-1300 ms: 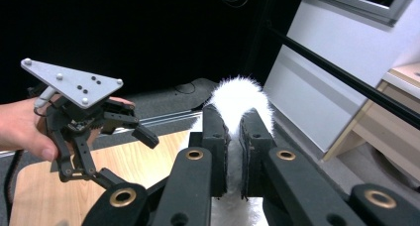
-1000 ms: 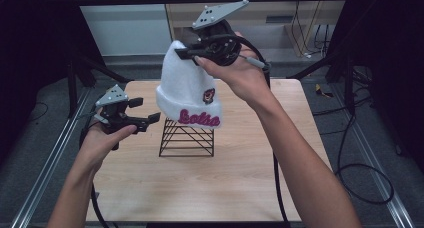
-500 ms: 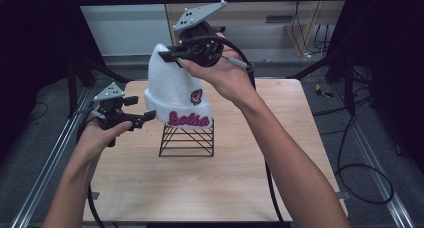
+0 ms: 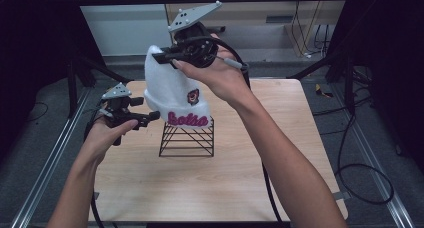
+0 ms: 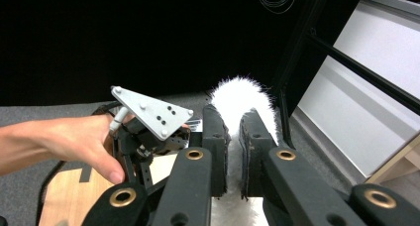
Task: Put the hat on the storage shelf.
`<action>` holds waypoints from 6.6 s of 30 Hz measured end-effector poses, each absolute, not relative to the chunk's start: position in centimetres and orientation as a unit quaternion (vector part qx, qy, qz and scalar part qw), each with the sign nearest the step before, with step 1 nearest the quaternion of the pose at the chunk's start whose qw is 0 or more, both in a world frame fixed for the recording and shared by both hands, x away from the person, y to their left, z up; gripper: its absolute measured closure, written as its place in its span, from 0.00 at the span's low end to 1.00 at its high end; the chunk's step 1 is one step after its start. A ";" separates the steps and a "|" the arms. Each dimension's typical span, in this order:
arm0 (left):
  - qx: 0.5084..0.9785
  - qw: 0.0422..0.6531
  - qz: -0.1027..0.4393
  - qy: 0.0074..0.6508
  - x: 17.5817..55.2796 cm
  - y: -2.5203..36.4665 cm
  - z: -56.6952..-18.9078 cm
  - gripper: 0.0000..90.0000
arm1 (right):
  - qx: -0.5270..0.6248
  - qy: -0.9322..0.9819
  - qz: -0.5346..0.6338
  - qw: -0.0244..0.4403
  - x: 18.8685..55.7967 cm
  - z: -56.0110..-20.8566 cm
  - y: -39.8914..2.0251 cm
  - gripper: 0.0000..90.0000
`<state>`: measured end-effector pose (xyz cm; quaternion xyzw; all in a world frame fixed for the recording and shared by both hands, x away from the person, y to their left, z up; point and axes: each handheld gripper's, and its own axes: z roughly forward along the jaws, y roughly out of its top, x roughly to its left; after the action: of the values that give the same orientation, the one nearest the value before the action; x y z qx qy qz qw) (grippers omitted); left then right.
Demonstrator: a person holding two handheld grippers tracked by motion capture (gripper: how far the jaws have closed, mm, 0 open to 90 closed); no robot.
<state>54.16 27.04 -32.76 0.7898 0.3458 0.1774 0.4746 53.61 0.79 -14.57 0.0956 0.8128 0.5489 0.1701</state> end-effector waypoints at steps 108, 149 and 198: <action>0.791 0.433 0.264 0.341 52.5 23.8 -34.5 0.84 | 0.167 0.811 0.532 0.178 57.0 -20.5 -4.6 0.93; 0.810 0.398 0.210 0.377 50.2 26.6 -45.7 0.52 | 0.166 0.877 0.424 0.155 54.4 -29.4 -0.7 0.68; 0.810 0.319 0.223 0.439 49.3 32.6 -49.2 0.03 | 0.462 0.776 0.383 0.194 48.2 -46.9 -25.0 0.12</action>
<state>49.32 32.63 -49.21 0.8101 0.4388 0.2228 0.3186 48.22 -24.98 -46.85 0.4616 0.7762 0.3831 0.1938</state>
